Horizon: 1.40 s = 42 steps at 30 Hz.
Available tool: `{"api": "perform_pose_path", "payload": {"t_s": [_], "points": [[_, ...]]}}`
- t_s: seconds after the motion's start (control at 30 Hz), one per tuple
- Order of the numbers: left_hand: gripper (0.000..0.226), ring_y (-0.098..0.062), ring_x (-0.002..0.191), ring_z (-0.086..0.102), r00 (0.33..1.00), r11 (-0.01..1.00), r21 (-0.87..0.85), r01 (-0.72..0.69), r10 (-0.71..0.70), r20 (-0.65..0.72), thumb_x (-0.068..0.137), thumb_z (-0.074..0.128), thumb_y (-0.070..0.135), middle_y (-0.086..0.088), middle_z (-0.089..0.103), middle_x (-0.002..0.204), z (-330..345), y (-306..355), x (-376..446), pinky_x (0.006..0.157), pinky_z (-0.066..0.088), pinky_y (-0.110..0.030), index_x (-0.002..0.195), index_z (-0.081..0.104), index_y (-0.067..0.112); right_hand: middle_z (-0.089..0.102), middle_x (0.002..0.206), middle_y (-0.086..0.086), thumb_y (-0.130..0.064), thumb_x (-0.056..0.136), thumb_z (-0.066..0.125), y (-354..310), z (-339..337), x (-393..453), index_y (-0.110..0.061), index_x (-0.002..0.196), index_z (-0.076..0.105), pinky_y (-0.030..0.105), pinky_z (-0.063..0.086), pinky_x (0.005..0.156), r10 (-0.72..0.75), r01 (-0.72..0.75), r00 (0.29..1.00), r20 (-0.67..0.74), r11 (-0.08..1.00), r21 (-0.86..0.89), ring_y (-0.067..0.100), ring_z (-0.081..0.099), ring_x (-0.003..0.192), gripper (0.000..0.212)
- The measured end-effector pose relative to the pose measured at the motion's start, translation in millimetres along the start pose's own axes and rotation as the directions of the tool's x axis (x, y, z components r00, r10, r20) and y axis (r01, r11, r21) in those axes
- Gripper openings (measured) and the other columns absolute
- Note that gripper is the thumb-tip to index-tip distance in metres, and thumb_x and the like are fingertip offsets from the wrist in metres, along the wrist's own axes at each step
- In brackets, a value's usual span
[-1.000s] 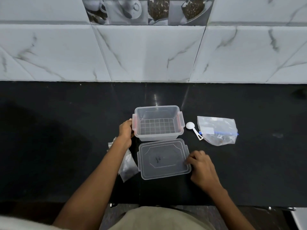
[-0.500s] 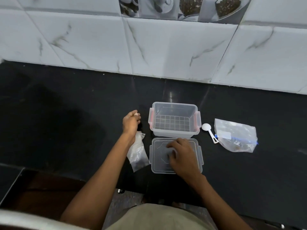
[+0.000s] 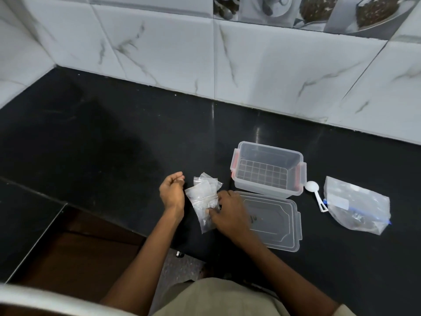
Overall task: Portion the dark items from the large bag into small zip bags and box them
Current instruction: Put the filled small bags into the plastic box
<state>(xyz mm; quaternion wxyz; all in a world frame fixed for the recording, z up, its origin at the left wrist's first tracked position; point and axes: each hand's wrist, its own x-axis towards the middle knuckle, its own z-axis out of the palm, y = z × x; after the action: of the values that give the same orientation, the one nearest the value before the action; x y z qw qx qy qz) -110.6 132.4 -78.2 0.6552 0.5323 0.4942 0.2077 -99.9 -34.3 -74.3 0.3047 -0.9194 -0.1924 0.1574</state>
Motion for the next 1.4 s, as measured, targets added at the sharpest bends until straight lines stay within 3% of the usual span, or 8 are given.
{"api": "perform_pose_path", "payload": {"t_s": [0.17,0.27,0.43,0.57,0.97,1.13,1.23,1.4], "points": [[0.026,-0.018,0.090,0.069,0.994,0.997,0.080,-0.001,-0.008,0.114,0.087,0.060,-0.010,-0.008,0.075,0.094,-7.6,-14.7,-8.5,0.088,0.059,-0.033,0.092,0.074,0.010,0.053,0.093,-0.007,-0.025,0.078,0.077,-0.2,2.2,4.7,-0.023,0.090,0.053,0.015,0.032,0.067,0.039,-0.037,0.999,-0.013,0.991,0.128,0.014,0.047,0.090,0.027],[0.026,-0.017,0.083,0.068,0.978,0.994,0.102,-0.038,0.016,0.209,0.081,0.068,-0.015,-0.006,0.074,0.086,-8.5,-17.7,-14.6,0.078,0.060,-0.029,0.090,0.073,0.008,0.061,0.090,-0.006,-0.022,0.075,0.081,-0.7,2.7,4.4,-0.024,0.098,0.055,0.023,0.045,0.066,0.098,-0.101,0.995,0.024,0.961,0.257,0.014,0.058,0.083,0.035],[0.029,-0.012,0.087,0.068,0.980,0.990,0.120,-0.069,0.045,0.193,0.080,0.078,-0.003,-0.002,0.072,0.102,-7.0,-21.4,-16.1,0.079,0.058,-0.028,0.102,0.069,0.014,0.069,0.088,-0.006,-0.017,0.080,0.082,0.3,1.6,6.7,-0.019,0.102,0.065,0.024,0.053,0.071,0.159,-0.190,0.981,0.110,0.900,0.393,0.006,0.064,0.078,0.027],[0.012,-0.028,0.099,0.072,0.991,0.997,0.073,0.029,-0.039,0.128,0.097,0.061,0.018,-0.008,0.076,0.101,-5.1,-18.1,-8.8,0.093,0.058,-0.047,0.102,0.071,0.014,0.070,0.087,-0.003,-0.017,0.082,0.082,2.7,-1.7,9.9,-0.017,0.087,0.069,0.011,0.043,0.062,0.196,-0.221,0.975,0.103,0.857,0.466,0.005,0.063,0.078,0.013],[0.022,-0.028,0.082,0.068,0.964,0.995,0.088,0.055,-0.075,0.254,0.100,0.055,0.016,-0.019,0.075,0.095,4.5,-12.2,-14.4,0.079,0.058,-0.044,0.096,0.072,0.001,0.068,0.098,0.004,-0.009,0.079,0.082,-8.5,1.6,15.2,-0.022,0.108,0.056,0.032,0.059,0.080,0.273,-0.293,0.953,0.132,0.717,0.632,0.017,0.068,0.091,0.041],[0.032,-0.011,0.067,0.066,0.965,0.987,0.160,-0.020,-0.023,0.262,0.105,0.046,0.017,-0.009,0.074,0.087,1.9,-8.0,-13.2,0.056,0.050,-0.017,0.097,0.072,0.002,0.075,0.099,0.004,-0.009,0.081,0.078,2.2,-0.2,15.3,-0.017,0.105,0.069,0.046,0.062,0.082,0.281,-0.313,0.946,0.160,0.671,0.672,0.022,0.073,0.090,0.027],[0.015,-0.014,0.088,0.070,0.968,0.961,0.274,-0.037,-0.033,0.248,0.092,0.062,0.008,-0.001,0.074,0.099,1.1,-9.5,-6.1,0.075,0.056,-0.025,0.101,0.073,0.015,0.072,0.093,0.002,-0.016,0.079,0.079,1.7,-1.9,12.6,-0.025,0.101,0.061,0.047,0.062,0.079,0.345,-0.340,0.932,0.115,0.714,0.612,0.020,0.072,0.085,0.029],[0.042,-0.012,0.101,0.064,0.955,0.847,0.512,-0.146,-0.014,0.295,0.078,0.078,0.014,0.005,0.063,0.113,6.2,-8.5,5.2,0.095,0.056,-0.035,0.118,0.066,0.022,0.071,0.081,-0.006,-0.020,0.077,0.073,-4.7,-3.4,15.5,-0.029,0.081,0.062,0.044,0.062,0.073,0.358,-0.357,0.929,0.096,0.796,0.488,0.014,0.070,0.076,0.015]]}}
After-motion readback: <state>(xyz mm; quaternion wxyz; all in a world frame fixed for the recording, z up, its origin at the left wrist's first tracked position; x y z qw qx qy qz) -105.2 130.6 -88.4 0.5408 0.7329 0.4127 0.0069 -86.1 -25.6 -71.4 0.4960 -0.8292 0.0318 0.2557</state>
